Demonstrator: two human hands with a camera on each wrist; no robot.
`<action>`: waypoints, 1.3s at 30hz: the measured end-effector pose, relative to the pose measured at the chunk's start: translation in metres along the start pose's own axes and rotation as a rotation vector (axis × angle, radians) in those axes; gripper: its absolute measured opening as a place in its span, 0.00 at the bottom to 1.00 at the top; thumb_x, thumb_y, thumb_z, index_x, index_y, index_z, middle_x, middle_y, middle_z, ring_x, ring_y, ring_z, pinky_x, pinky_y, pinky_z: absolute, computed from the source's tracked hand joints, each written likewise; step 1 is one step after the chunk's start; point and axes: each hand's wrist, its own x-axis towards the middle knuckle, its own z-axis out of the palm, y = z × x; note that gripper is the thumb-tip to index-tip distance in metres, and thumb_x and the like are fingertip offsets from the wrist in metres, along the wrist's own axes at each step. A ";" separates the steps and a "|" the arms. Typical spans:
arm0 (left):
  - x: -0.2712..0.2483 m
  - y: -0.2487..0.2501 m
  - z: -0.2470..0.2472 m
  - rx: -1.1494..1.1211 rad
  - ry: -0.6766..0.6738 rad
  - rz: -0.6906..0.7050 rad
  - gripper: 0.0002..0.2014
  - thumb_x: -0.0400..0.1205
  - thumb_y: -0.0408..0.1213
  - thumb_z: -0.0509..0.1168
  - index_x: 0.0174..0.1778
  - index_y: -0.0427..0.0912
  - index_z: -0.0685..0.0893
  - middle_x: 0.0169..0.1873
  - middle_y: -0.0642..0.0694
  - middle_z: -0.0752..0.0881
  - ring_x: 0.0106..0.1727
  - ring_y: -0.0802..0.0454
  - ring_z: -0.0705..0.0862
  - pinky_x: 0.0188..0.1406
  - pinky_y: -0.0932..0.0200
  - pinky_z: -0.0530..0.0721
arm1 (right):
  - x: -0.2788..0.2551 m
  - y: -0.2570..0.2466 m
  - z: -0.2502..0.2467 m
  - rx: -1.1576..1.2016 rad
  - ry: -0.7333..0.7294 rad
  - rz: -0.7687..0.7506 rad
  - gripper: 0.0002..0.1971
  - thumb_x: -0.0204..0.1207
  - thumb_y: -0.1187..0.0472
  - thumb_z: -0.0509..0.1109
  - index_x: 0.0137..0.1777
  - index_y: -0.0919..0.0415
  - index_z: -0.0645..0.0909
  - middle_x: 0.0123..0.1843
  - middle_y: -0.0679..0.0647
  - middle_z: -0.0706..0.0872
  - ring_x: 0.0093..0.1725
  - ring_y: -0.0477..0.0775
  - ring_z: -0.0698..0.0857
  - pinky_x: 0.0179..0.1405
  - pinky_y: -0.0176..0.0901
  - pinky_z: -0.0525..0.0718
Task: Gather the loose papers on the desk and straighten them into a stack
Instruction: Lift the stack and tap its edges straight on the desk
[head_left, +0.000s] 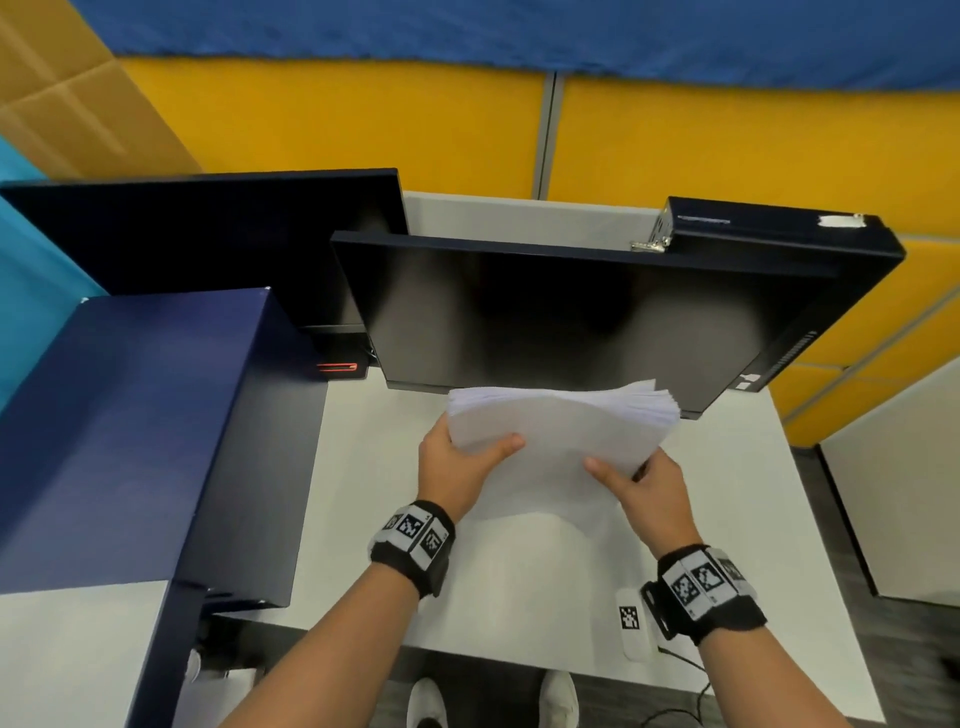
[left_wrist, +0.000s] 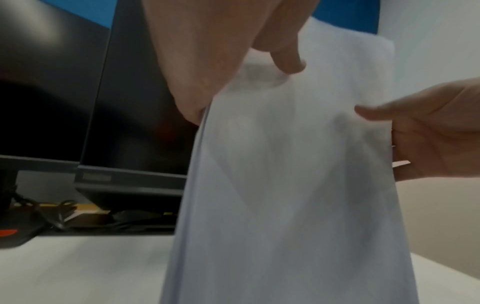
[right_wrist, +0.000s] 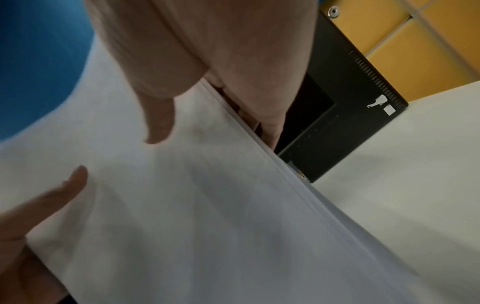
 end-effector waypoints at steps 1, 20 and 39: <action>-0.002 0.003 0.001 0.000 0.018 0.036 0.31 0.61 0.50 0.86 0.60 0.53 0.87 0.53 0.54 0.92 0.56 0.59 0.90 0.62 0.57 0.87 | -0.001 -0.003 -0.001 0.034 0.008 -0.022 0.20 0.67 0.57 0.84 0.58 0.55 0.85 0.52 0.44 0.91 0.53 0.45 0.91 0.42 0.26 0.86; -0.005 0.052 0.024 -0.233 0.303 0.058 0.12 0.81 0.50 0.70 0.44 0.44 0.88 0.41 0.50 0.90 0.44 0.54 0.87 0.43 0.67 0.81 | 0.013 -0.060 0.000 0.284 0.212 -0.146 0.10 0.76 0.48 0.71 0.48 0.55 0.82 0.43 0.47 0.83 0.42 0.42 0.82 0.45 0.34 0.79; 0.001 -0.009 -0.005 0.061 -0.111 -0.054 0.27 0.61 0.40 0.88 0.57 0.46 0.90 0.50 0.49 0.94 0.55 0.51 0.93 0.58 0.53 0.90 | 0.005 -0.015 -0.014 0.100 -0.116 -0.068 0.19 0.65 0.66 0.85 0.50 0.46 0.87 0.45 0.34 0.93 0.50 0.38 0.91 0.43 0.26 0.85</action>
